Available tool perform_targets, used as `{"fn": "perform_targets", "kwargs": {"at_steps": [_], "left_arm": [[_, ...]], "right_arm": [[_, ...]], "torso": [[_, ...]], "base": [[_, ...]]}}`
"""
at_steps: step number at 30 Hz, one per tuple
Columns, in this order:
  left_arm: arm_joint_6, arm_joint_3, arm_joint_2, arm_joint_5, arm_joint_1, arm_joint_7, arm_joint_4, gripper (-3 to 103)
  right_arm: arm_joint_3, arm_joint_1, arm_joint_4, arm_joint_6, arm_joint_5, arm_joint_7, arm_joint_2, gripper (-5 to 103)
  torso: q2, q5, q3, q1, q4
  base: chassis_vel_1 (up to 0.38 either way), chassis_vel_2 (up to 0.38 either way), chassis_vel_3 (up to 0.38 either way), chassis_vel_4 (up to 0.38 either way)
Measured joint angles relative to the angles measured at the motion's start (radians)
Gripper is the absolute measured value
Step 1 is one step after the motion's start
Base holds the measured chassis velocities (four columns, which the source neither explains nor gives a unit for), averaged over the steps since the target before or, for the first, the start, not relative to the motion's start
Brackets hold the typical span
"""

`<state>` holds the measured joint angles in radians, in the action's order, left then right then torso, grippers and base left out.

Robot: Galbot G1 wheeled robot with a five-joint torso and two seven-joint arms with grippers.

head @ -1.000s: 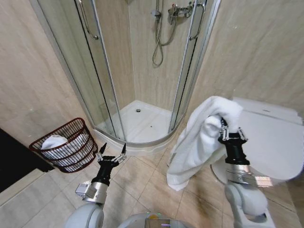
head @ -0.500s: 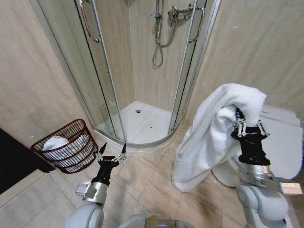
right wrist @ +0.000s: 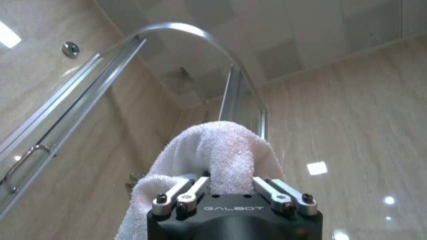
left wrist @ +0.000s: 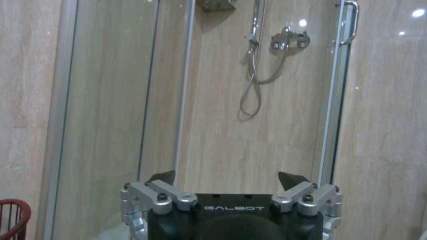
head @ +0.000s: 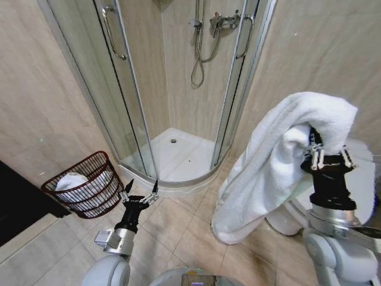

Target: Discard the used towel into the hamper.

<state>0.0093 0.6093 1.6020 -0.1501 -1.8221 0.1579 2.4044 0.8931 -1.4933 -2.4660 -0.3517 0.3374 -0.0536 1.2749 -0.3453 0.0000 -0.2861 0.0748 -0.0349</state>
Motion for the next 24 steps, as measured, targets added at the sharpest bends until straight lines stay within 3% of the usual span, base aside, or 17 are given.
{"fn": "perform_targets", "kwargs": {"at_steps": [16,24], "left_arm": [[0.000,0.000,0.000,0.000,0.000,0.000,0.000,100],[0.000,0.000,0.000,0.000,0.000,0.000,0.000,100]], "right_arm": [[0.054,0.036,0.011,-0.025,0.020,0.005,-0.066,16],[0.118,0.043,0.035,-0.035,-0.042,0.028,-0.131,16]], "torso": [[-0.052,0.0000,-0.033,0.019,0.0000],[-0.081,0.0001,-0.053,0.029,0.0001]], "base": [[0.000,0.000,0.000,0.000],[0.000,0.000,0.000,0.000]]}}
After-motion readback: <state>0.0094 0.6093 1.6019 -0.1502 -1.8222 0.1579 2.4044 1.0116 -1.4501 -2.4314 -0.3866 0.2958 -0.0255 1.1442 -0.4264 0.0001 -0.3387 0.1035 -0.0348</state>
